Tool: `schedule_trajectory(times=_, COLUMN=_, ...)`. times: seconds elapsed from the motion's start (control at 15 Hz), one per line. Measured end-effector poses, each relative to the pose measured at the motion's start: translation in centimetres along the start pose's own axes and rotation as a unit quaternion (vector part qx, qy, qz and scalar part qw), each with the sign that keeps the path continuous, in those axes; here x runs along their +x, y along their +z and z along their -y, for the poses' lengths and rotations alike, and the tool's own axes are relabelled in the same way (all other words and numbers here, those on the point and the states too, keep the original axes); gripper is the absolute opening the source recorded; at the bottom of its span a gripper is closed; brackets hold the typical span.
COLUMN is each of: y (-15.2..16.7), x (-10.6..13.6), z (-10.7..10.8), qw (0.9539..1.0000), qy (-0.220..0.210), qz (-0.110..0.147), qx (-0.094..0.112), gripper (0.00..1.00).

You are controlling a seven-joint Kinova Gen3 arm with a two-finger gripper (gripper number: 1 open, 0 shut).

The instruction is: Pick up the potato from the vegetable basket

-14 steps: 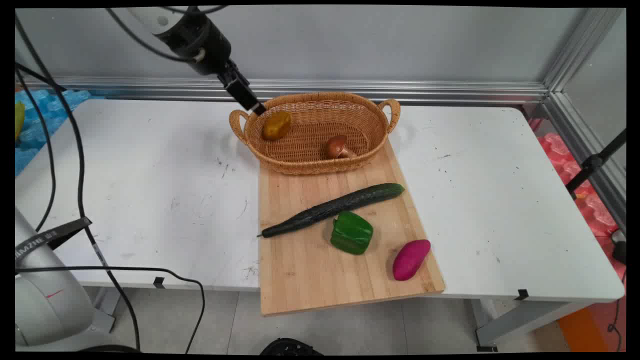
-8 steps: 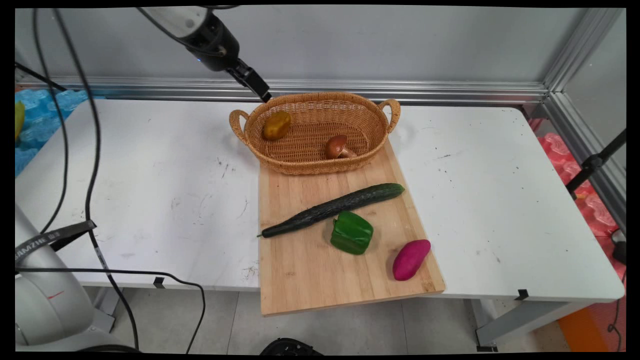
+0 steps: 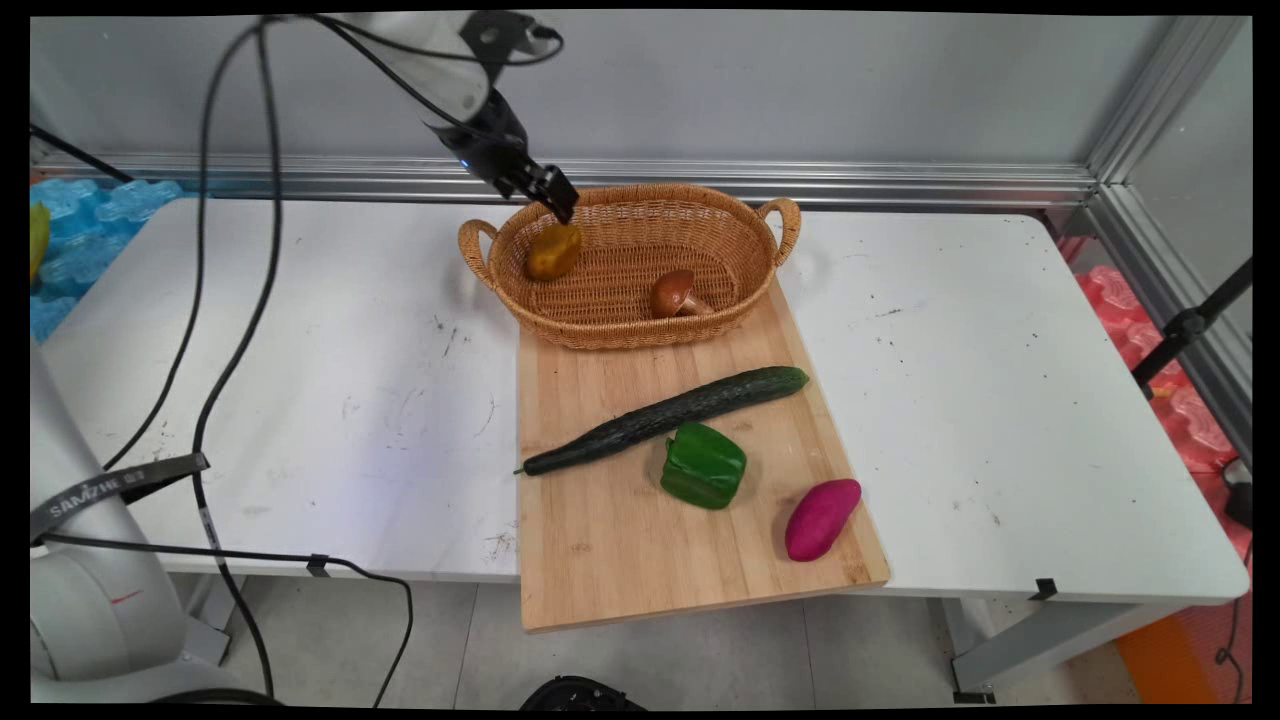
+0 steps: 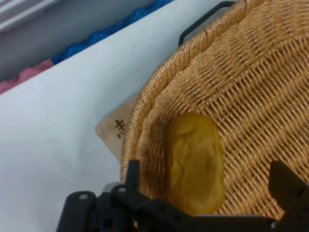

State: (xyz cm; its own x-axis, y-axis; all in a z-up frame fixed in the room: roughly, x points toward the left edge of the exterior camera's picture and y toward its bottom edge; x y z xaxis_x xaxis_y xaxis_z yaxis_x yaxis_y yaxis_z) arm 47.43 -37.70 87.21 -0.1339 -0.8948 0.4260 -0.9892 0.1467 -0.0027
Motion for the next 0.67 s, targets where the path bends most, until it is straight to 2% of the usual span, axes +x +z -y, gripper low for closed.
schedule_trajectory(times=0.27, y=3.5, x=0.5, z=-1.2, qw=0.9997, qy=-0.021, qz=0.015, qx=0.007, gripper=1.00)
schedule_trajectory(times=0.67, y=6.7, x=0.8, z=-2.0, qw=0.9989, qy=-0.032, qz=0.032, qx=0.015, gripper=1.00)
